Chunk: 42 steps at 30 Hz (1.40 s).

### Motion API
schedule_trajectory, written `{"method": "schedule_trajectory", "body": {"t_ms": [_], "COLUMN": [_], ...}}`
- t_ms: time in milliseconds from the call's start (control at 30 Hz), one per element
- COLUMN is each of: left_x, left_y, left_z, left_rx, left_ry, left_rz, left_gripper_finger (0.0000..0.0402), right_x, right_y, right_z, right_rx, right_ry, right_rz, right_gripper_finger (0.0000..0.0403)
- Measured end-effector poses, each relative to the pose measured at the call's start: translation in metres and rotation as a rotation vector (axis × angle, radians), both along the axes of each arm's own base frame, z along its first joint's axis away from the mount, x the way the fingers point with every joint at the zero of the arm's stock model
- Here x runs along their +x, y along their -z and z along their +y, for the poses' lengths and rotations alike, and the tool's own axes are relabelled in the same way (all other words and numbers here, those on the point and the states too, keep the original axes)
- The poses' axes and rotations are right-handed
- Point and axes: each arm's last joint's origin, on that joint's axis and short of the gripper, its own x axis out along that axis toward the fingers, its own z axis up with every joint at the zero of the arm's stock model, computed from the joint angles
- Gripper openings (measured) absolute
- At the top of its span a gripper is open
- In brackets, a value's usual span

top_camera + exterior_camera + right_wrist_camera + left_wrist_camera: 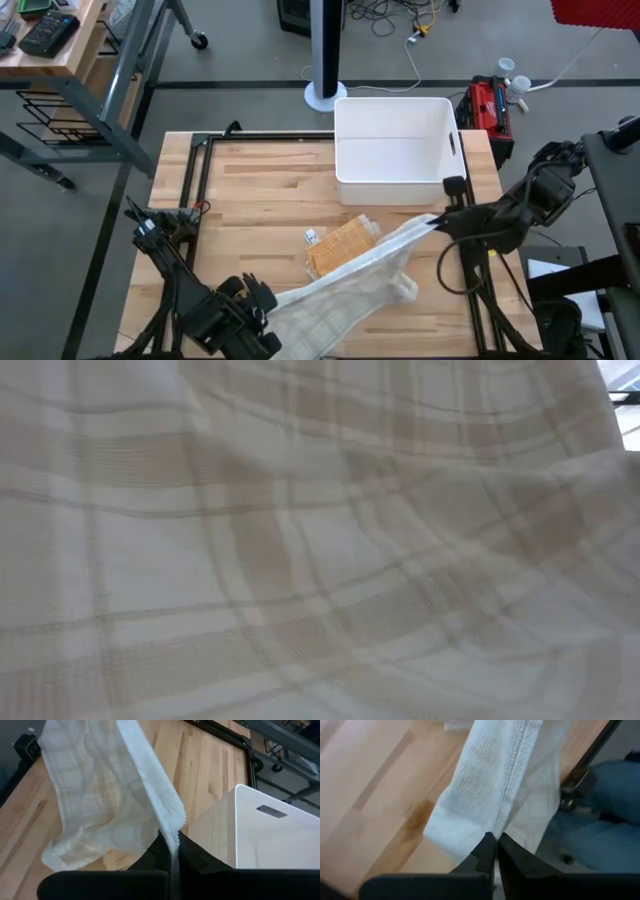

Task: Fold towel
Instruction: Fold the white checkered towel

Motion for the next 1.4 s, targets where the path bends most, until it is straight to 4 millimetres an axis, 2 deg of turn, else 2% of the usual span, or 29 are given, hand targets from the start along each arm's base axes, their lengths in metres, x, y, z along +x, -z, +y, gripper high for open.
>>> {"method": "schedule_trajectory", "body": {"t_ms": [200, 467, 600, 667, 800, 900, 1033, 1200, 1400], "left_x": [0.004, 0.005, 0.010, 0.015, 0.018, 0.013, 0.001, -0.003, -0.008], "left_y": [-0.001, 0.000, 0.008, 0.018, 0.058, 0.087, 0.123, 0.154, 0.174], "left_z": [-0.002, -0.002, -0.004, -0.006, -0.005, 0.000, 0.005, 0.007, 0.014], "left_rx": [0.009, 0.024, 0.083, 0.112, 0.172, 0.207, 0.158, 0.111, 0.116], "left_ry": [0.016, 0.007, 0.019, 0.064, 0.098, 0.106, 0.075, 0.063, 0.013], "left_rz": [-0.060, -0.079, -0.149, -0.165, -0.083, 0.015, 0.209, 0.236, 0.244], "left_gripper_finger": [0.0037, 0.0037, 0.0038, 0.0044, 0.0066, 0.0087, 0.0119, 0.0155, 0.0173], "right_x": [0.000, 0.001, 0.003, 0.003, 0.004, 0.004, 0.005, 0.007, 0.008], "right_y": [-0.007, -0.008, -0.006, -0.004, 0.003, 0.008, 0.013, 0.022, 0.030], "right_z": [0.000, 0.002, 0.004, 0.005, 0.006, 0.006, 0.007, 0.009, 0.011], "right_rx": [0.015, 0.037, 0.057, 0.064, 0.058, 0.059, 0.055, 0.042, 0.040], "right_ry": [-0.022, -0.036, -0.045, -0.046, -0.038, -0.018, -0.007, -0.006, 0.007], "right_rz": [-0.044, -0.030, -0.010, 0.003, 0.050, 0.070, 0.086, 0.114, 0.144], "right_gripper_finger": [0.0000, 0.0000, 0.0000, 0.0000, 0.0000, 0.0000, 0.0000, 0.0000, 0.0000]}}
